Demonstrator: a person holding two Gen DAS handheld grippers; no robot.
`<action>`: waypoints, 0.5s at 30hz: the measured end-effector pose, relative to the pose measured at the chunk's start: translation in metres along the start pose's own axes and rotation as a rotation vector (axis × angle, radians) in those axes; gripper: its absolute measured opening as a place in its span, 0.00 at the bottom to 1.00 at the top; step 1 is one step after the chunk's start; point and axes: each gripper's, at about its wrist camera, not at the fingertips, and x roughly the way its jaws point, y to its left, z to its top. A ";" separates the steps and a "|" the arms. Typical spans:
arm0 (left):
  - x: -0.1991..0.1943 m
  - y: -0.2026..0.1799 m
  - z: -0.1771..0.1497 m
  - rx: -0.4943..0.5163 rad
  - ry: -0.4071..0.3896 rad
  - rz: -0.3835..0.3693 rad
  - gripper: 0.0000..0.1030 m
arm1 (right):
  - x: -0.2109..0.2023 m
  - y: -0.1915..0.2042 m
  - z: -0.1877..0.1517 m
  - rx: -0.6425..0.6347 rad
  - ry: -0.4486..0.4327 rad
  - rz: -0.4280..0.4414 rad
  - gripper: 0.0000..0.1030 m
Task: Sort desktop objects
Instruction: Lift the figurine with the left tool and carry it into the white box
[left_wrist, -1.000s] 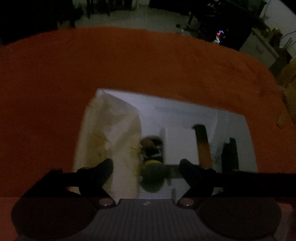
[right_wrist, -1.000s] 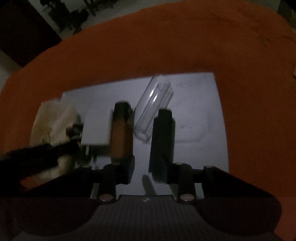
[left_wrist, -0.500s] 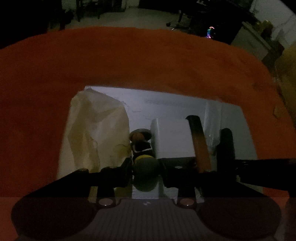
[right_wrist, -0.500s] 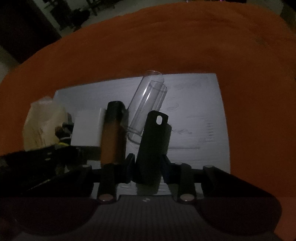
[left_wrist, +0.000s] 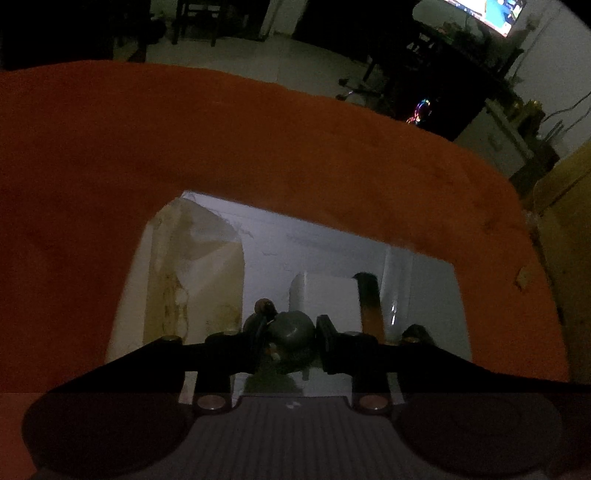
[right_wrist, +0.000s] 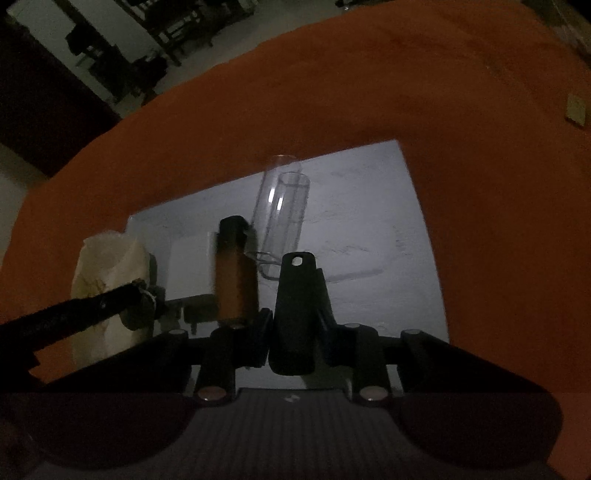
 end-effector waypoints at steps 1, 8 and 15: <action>-0.001 0.001 0.001 0.007 0.002 0.000 0.23 | -0.001 -0.001 0.000 0.005 0.002 -0.008 0.27; -0.001 -0.004 0.001 0.026 0.018 0.083 0.61 | 0.005 -0.006 0.001 -0.030 0.071 -0.085 0.38; 0.006 0.001 0.000 0.009 0.040 0.124 0.80 | 0.011 0.001 0.001 -0.071 0.047 -0.077 0.91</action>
